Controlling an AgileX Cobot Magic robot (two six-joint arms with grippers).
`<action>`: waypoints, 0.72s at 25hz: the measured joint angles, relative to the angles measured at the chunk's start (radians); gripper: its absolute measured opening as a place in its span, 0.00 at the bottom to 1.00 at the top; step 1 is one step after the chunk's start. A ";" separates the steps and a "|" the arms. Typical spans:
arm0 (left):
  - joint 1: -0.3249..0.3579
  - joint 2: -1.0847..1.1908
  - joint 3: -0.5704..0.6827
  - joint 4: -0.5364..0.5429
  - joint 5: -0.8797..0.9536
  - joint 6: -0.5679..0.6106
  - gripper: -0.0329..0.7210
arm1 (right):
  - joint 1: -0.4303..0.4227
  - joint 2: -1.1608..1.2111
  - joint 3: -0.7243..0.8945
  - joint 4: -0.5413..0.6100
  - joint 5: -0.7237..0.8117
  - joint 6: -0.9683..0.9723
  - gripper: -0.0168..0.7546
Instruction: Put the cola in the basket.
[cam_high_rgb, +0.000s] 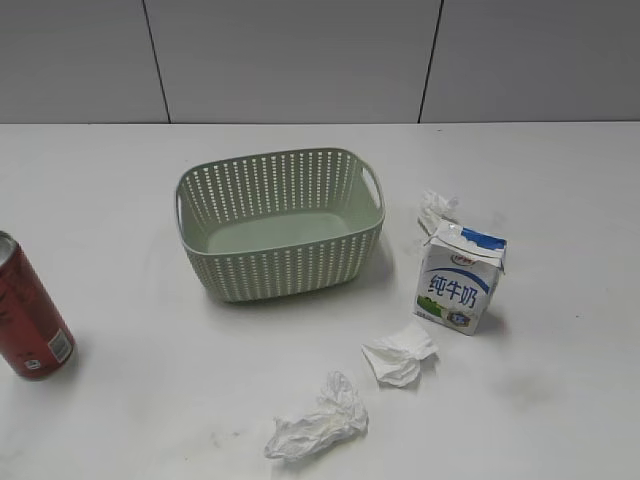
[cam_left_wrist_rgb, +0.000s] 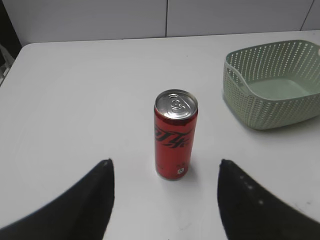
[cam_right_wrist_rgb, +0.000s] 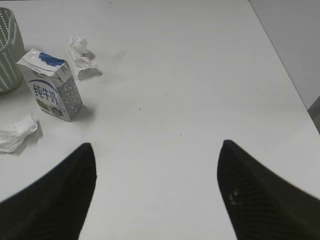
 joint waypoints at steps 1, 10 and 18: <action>0.000 0.000 0.000 0.000 0.000 0.000 0.70 | 0.000 0.000 0.000 0.000 0.000 0.000 0.76; 0.000 0.000 0.000 0.000 0.000 0.000 0.70 | 0.000 0.000 0.000 0.000 0.000 0.000 0.76; 0.000 0.006 0.000 0.001 0.000 0.000 0.70 | 0.000 0.000 0.000 0.000 0.000 0.000 0.76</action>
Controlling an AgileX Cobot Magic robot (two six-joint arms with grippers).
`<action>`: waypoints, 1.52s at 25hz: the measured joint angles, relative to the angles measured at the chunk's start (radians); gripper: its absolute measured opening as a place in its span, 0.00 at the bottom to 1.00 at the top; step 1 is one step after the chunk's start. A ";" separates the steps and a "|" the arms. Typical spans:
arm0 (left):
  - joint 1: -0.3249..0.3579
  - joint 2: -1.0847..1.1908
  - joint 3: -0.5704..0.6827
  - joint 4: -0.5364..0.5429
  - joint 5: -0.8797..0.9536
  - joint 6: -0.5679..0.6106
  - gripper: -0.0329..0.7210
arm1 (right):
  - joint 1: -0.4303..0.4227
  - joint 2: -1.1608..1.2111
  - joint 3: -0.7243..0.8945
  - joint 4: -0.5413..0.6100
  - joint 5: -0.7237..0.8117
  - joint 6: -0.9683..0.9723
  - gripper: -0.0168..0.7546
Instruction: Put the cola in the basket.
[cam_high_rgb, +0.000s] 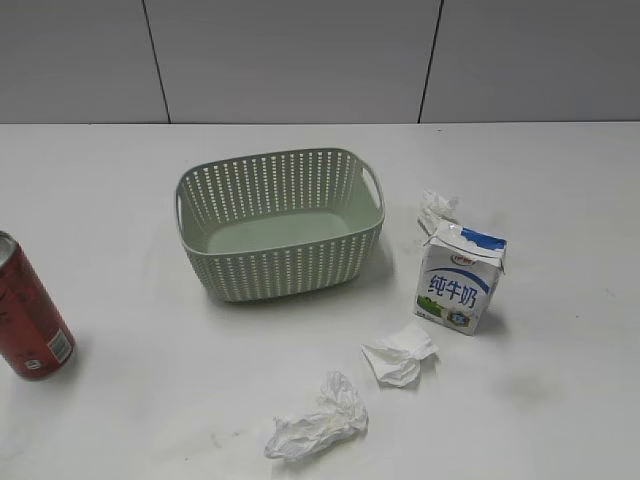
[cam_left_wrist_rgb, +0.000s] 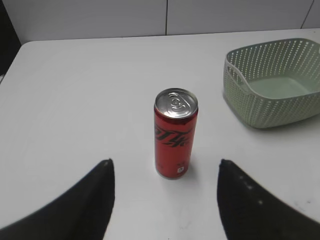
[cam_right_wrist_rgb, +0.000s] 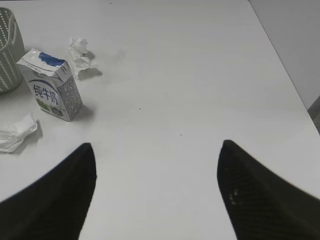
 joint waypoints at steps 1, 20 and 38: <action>0.000 0.001 0.000 0.000 -0.001 0.000 0.70 | 0.000 0.000 0.000 0.000 0.000 0.000 0.76; 0.000 0.286 -0.015 -0.020 -0.057 0.000 0.81 | 0.000 0.000 0.000 0.000 0.000 0.000 0.76; -0.032 0.931 -0.111 -0.104 -0.220 0.107 0.82 | 0.000 0.000 0.000 0.000 0.000 0.000 0.76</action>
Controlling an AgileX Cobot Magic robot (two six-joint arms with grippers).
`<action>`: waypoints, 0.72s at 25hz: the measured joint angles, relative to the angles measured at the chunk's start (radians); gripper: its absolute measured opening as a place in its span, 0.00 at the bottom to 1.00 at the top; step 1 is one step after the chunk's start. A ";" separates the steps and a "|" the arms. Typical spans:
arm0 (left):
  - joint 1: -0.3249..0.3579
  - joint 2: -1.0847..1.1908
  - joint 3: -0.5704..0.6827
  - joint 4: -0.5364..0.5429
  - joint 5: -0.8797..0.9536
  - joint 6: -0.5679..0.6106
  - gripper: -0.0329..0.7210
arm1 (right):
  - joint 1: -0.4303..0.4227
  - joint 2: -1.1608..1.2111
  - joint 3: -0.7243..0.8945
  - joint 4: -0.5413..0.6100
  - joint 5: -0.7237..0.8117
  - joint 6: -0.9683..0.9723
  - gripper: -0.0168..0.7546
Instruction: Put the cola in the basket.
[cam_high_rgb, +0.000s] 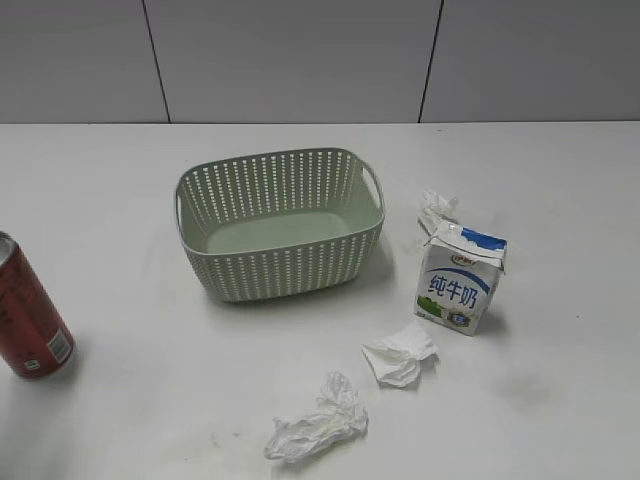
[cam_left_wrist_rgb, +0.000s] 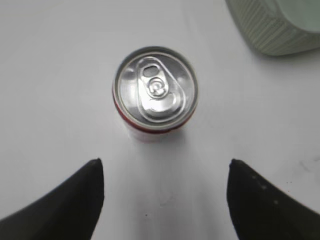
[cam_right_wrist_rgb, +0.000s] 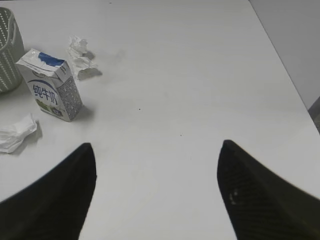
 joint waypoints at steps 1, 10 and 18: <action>0.000 0.033 -0.016 0.007 0.000 0.000 0.82 | 0.000 0.000 0.000 0.000 0.000 0.000 0.76; 0.000 0.322 -0.169 0.015 0.015 0.003 0.82 | 0.000 0.000 0.000 0.000 0.000 0.000 0.76; 0.000 0.471 -0.182 0.015 -0.007 0.003 0.82 | 0.000 0.000 0.000 0.000 0.000 0.000 0.76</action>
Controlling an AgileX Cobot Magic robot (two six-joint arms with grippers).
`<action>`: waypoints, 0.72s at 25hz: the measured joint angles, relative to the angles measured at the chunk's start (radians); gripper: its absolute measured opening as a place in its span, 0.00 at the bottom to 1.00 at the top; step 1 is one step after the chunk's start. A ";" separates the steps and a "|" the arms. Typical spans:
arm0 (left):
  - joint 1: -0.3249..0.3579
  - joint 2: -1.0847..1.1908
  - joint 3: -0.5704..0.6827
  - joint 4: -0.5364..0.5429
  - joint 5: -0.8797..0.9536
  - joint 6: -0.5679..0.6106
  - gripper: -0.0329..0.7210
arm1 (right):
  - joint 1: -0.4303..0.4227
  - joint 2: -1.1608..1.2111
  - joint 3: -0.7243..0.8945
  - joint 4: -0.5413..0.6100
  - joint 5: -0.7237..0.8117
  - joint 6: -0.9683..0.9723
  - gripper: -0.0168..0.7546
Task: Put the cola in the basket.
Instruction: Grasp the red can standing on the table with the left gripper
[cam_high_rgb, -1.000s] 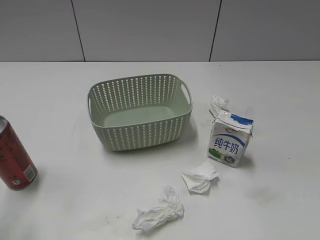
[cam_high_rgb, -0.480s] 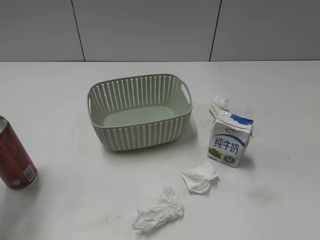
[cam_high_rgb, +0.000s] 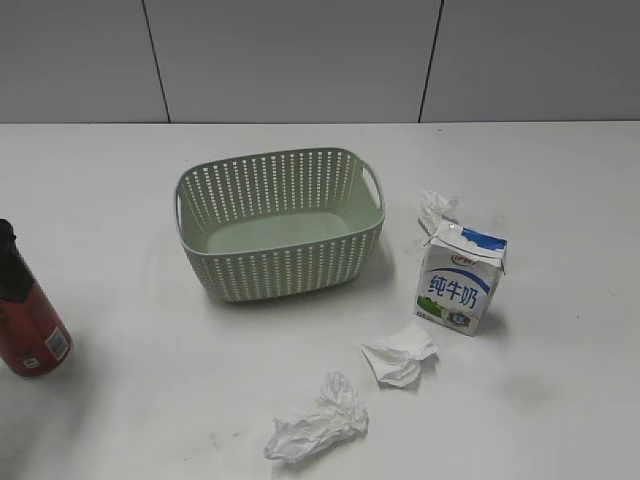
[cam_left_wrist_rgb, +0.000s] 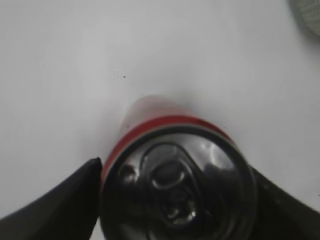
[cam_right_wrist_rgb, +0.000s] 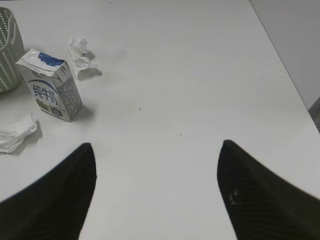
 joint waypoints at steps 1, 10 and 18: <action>0.000 0.008 0.000 0.000 -0.008 0.000 0.82 | 0.000 0.000 0.000 0.000 0.000 0.000 0.76; 0.000 0.023 -0.001 -0.002 -0.043 0.000 0.75 | 0.000 0.000 0.000 0.000 0.000 -0.001 0.76; -0.009 0.031 -0.085 -0.004 0.042 0.005 0.75 | 0.000 0.000 0.000 0.000 0.000 -0.001 0.76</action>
